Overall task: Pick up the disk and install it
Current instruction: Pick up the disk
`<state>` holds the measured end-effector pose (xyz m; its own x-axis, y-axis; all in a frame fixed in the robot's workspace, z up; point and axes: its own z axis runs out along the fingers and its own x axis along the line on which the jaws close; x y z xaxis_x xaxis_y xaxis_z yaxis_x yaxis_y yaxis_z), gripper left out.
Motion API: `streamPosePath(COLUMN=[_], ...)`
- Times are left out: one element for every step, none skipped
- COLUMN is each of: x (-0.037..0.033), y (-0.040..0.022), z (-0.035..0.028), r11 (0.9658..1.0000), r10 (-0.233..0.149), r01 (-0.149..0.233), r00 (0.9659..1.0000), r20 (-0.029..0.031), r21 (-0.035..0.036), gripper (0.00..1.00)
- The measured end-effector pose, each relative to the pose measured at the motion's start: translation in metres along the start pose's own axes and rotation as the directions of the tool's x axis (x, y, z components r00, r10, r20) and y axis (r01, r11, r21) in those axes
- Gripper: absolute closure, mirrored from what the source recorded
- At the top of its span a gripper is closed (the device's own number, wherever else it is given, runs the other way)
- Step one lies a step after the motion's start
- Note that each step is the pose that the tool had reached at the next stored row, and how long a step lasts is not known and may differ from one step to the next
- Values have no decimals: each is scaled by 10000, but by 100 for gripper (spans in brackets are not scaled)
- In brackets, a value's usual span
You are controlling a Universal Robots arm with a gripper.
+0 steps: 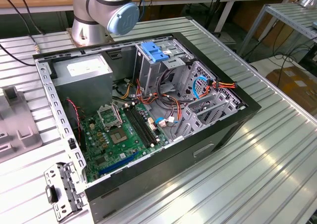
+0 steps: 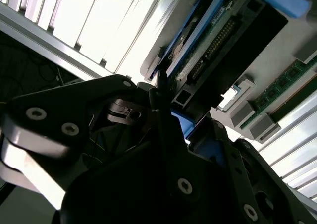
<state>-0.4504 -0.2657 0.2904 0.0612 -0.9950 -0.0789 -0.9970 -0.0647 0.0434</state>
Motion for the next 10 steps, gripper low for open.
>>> streamPosePath(x=[0,0,0,0,0,0,0,0,0,0], y=[0,0,0,0,0,0,0,0,0,0], z=[0,0,0,0,0,0,0,0,0,0], r11=[10000,10000,10000,10000,10000,10000,10000,10000,10000,10000], r10=[0,0,0,-1,-1,0,-1,0,0,0], r01=[0,0,0,1,1,0,1,0,0,0], r00=[10000,10000,10000,10000,10000,10000,10000,10000,10000,10000], r20=[0,1,2,3,3,3,4,4,5,5], r21=[0,0,0,0,1,-1,0,0,1,1], gripper=[63,63,63,63,63,63,63,63,63,63])
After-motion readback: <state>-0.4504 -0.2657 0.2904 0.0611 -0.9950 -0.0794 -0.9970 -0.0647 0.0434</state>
